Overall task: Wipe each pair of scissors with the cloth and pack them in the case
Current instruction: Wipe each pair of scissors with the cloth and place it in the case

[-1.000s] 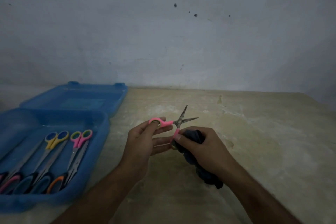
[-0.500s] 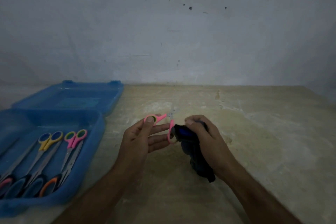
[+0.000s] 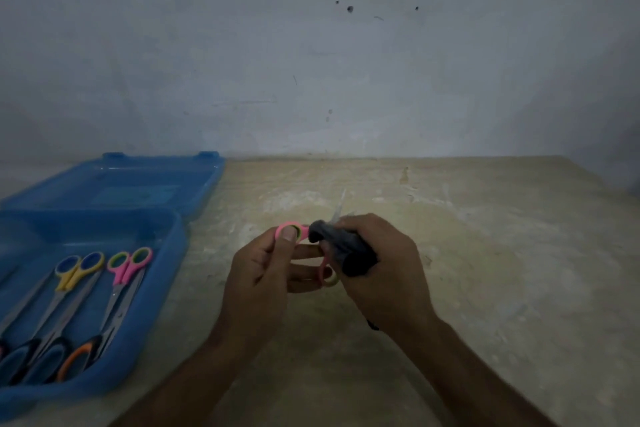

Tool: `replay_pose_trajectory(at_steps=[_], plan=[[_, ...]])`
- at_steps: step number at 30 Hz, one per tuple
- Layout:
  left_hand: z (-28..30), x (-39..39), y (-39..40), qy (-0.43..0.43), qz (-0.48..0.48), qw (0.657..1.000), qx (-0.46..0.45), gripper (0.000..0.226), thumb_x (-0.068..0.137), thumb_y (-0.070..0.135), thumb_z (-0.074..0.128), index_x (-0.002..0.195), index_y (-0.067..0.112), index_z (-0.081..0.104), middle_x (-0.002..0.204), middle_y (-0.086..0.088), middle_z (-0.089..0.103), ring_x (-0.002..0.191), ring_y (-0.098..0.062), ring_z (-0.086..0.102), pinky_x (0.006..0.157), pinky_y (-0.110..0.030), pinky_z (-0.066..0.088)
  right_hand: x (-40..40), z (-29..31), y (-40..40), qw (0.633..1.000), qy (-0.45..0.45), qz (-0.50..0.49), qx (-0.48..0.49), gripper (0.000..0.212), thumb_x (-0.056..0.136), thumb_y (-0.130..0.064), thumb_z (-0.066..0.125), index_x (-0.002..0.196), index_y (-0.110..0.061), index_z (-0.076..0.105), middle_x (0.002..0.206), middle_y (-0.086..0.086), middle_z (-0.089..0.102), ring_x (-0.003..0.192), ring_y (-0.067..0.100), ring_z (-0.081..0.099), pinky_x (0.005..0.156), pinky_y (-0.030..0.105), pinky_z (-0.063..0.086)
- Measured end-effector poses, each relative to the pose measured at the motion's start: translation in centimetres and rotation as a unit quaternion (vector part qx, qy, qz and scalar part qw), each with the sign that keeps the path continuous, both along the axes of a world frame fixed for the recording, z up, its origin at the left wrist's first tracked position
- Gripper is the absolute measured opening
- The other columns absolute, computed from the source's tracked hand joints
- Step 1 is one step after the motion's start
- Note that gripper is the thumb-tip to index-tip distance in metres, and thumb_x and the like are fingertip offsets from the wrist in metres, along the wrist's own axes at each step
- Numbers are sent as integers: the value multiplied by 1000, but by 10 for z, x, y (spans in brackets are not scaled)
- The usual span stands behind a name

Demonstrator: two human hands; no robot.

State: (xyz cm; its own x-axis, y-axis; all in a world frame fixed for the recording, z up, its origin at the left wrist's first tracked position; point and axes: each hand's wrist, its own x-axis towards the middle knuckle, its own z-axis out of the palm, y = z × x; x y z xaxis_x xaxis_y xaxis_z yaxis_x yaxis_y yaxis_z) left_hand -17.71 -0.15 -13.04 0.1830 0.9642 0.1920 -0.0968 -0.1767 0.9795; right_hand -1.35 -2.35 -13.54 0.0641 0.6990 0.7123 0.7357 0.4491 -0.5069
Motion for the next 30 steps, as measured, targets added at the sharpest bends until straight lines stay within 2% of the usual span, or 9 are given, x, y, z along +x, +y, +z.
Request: replay_pose_trajectory(at_steps=[3, 6, 7, 10, 13, 16, 21, 26, 30], plan=[[2, -1, 0, 13, -6, 1000, 16, 31, 104, 27, 42, 111, 14, 69, 90, -13, 79, 73, -35, 77, 67, -45, 63, 6, 0, 4, 998, 28, -63, -11, 10, 87, -37, 70, 87, -34, 61, 75, -13, 60, 64, 6, 55, 56, 31, 49], [2, -1, 1, 11, 8, 1000, 4, 29, 106, 25, 42, 110, 14, 69, 88, -12, 80, 71, -35, 77, 65, -46, 63, 19, 0, 7, 992, 61, -112, -6, 11, 85, -31, 67, 83, -30, 57, 67, -13, 53, 58, 7, 50, 52, 27, 38], [1, -1, 1, 4, 13, 1000, -7, 29, 106, 25, 42, 108, 15, 69, 88, -12, 80, 72, -36, 77, 66, -46, 63, 25, 1, 8, 990, 71, -119, 3, 5, 85, -28, 66, 88, -27, 62, 71, -12, 57, 61, 8, 53, 55, 28, 41], [2, -2, 3, -10, 21, 999, -35, 28, 107, 26, 43, 108, 16, 69, 87, -13, 80, 73, -37, 77, 67, -45, 63, 28, 8, 5, 992, 47, -113, 39, 26, 85, -21, 62, 109, -22, 72, 93, -3, 69, 79, 15, 64, 67, 32, 54], [2, -1, 1, -11, 8, 999, -41, 29, 106, 26, 44, 112, 14, 69, 88, -14, 79, 72, -36, 77, 64, -42, 63, 11, 10, -2, 995, -61, -66, 33, 30, 82, -29, 60, 109, -26, 73, 89, -3, 62, 71, 15, 59, 54, 28, 50], [3, -1, -1, -7, -3, 1000, -24, 30, 106, 25, 43, 112, 13, 69, 88, -14, 79, 69, -35, 76, 59, -39, 62, 5, 5, 0, 990, -126, -58, 13, 30, 78, -28, 69, 108, -26, 74, 87, -3, 59, 68, 19, 59, 48, 28, 48], [5, -4, 3, -18, 6, 999, -35, 30, 106, 24, 43, 111, 11, 69, 87, -16, 79, 70, -38, 76, 60, -42, 64, 37, 7, 6, 985, -42, -170, 6, 34, 74, -17, 69, 105, -28, 74, 88, -5, 60, 69, 22, 62, 51, 32, 51], [2, -3, 2, -6, 0, 999, -34, 31, 106, 26, 43, 113, 11, 70, 88, -16, 79, 70, -37, 76, 62, -42, 62, 4, 5, -5, 993, -113, -21, 1, 36, 79, -24, 68, 114, -31, 68, 94, -4, 61, 76, 17, 61, 54, 33, 53], [3, -5, 5, -7, -3, 1000, -31, 30, 107, 23, 42, 107, 13, 71, 85, -16, 79, 64, -35, 76, 53, -34, 60, 17, 0, 7, 991, -78, -99, -39, 35, 80, -28, 57, 113, -32, 70, 95, -4, 63, 79, 21, 64, 58, 35, 54]])
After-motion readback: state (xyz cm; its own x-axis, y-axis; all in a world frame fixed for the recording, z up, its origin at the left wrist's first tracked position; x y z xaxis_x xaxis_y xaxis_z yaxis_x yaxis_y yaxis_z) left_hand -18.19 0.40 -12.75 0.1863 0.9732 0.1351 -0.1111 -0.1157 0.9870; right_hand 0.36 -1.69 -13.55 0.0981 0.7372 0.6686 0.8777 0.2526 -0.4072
